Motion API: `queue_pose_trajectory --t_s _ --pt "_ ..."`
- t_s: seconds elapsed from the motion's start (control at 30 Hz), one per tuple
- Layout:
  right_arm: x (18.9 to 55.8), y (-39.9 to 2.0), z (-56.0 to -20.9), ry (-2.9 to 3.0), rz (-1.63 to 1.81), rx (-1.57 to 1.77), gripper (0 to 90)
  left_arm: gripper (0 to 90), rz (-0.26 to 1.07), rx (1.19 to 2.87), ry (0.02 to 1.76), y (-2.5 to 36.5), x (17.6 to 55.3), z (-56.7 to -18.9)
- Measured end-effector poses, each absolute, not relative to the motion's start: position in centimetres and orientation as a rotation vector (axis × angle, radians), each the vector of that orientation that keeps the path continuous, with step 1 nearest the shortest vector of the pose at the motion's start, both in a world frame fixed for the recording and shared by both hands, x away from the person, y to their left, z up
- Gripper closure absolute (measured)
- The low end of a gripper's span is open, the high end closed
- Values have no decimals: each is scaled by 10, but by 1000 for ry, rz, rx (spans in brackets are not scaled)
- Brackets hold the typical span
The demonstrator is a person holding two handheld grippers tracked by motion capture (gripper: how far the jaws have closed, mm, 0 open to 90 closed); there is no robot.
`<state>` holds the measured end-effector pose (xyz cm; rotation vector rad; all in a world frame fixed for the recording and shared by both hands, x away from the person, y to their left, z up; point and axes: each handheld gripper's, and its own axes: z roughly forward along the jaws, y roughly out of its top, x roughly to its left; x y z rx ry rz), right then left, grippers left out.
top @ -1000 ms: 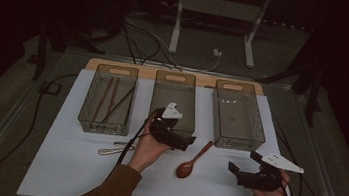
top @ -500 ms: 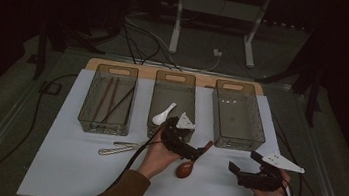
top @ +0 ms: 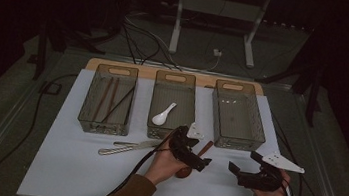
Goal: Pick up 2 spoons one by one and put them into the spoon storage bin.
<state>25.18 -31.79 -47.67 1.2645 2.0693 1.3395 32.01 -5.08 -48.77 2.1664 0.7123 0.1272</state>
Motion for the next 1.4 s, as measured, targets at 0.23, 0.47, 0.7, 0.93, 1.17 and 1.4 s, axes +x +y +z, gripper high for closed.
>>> queue_pose_trajectory --t_s 0.23,0.47,0.7,0.93,1.17,1.4 --pt "252 -318 -477 2070 1341 1264 2 68 110 2212 732 -56 322 -498" --pt "252 -318 -477 2071 1341 1262 3 241 158 2284 759 -62 322 -508" --pt "252 -318 -477 2071 1342 1265 3 575 158 2349 749 -66 322 -514" --pt "252 -319 -477 2068 1344 1268 3 784 226 2403 779 -63 323 -513" --pt "252 -319 -477 2068 1345 1270 3 829 209 2417 795 -55 324 -511" --pt "252 -319 -477 2071 1344 1269 3 835 172 2395 807 -44 326 -509"
